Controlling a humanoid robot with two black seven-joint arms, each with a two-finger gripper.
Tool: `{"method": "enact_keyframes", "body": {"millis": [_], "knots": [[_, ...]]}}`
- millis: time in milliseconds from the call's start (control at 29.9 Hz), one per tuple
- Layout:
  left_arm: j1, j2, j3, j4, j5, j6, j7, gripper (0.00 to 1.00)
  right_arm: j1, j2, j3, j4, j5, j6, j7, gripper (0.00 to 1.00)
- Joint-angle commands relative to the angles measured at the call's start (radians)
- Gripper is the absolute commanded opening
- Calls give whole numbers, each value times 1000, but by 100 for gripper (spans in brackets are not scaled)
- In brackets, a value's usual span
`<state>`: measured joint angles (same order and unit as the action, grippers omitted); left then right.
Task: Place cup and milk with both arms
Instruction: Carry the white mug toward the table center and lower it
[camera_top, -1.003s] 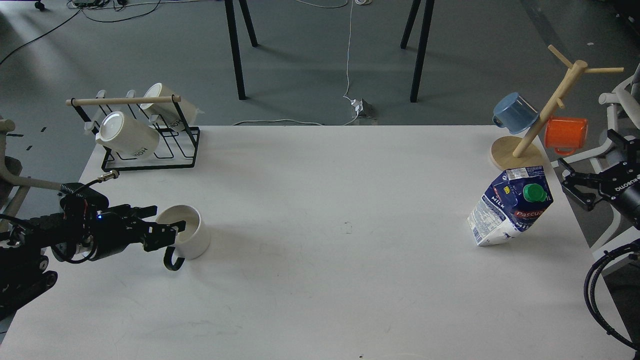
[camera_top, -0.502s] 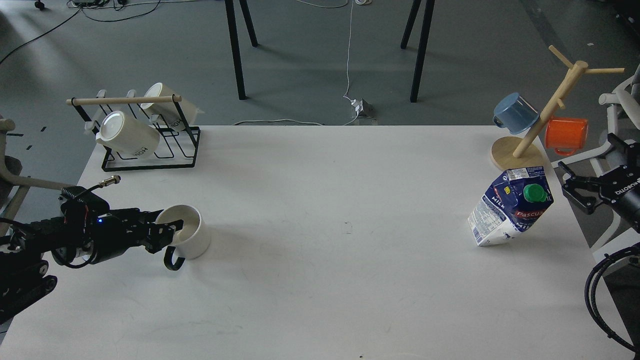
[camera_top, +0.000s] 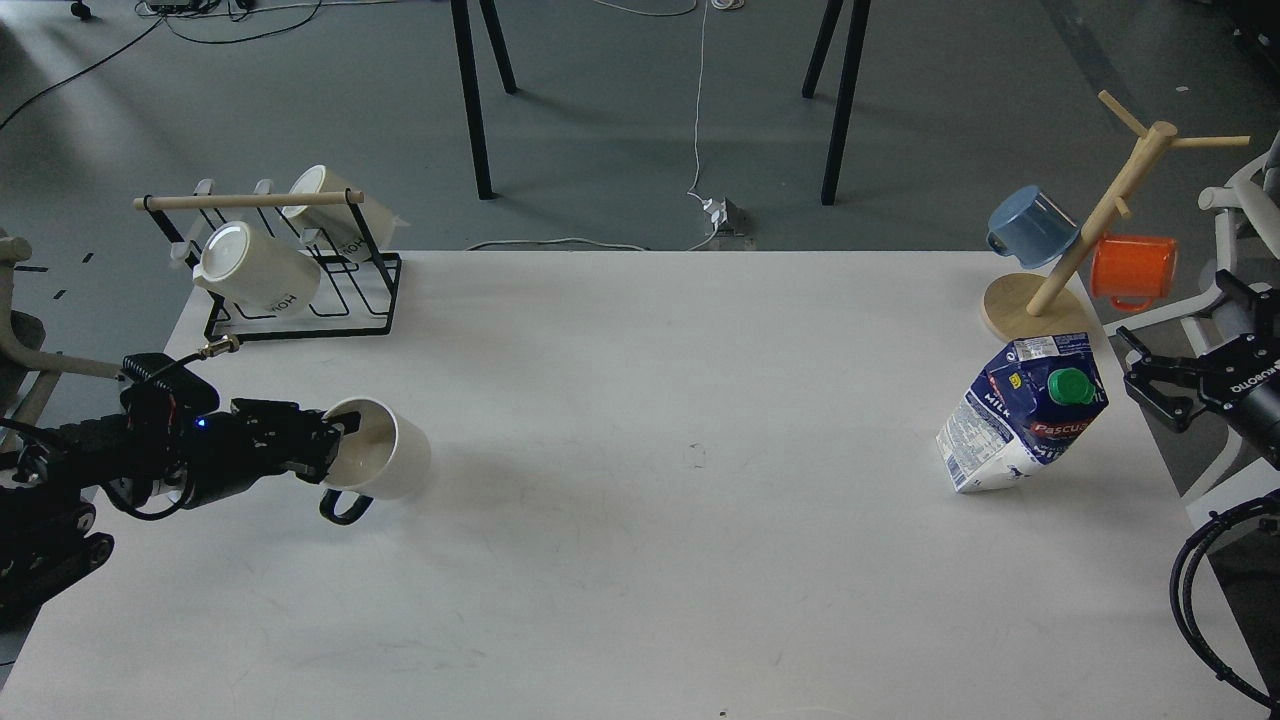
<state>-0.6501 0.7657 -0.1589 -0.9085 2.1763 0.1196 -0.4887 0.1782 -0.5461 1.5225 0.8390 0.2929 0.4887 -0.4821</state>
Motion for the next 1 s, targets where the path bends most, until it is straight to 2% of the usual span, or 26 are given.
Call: {"method": "enact_keyframes", "body": {"millis": [0, 234, 435, 568, 802, 970], "knots": [[-34, -17, -2, -67, -56, -14, 0, 0, -3, 0, 7, -15, 0, 0, 0, 98], [-71, -155, 12, -17, -118, -24, 0, 0, -3, -9, 15, -54, 2, 0, 0, 98], [-91, -308, 16, 118, -116, -24, 0, 1, -3, -9, 15, -55, 2, 0, 0, 98], [-106, -400, 53, 164, -115, -34, 0, 2, -2, -9, 15, -55, 0, 0, 0, 98], [-103, -473, 134, 191, -113, -41, 0, 3, -2, -12, 15, -69, 0, 0, 0, 98], [-105, -474, 134, 191, -116, -43, 0, 6, -2, -12, 13, -69, 0, 0, 0, 98]]}}
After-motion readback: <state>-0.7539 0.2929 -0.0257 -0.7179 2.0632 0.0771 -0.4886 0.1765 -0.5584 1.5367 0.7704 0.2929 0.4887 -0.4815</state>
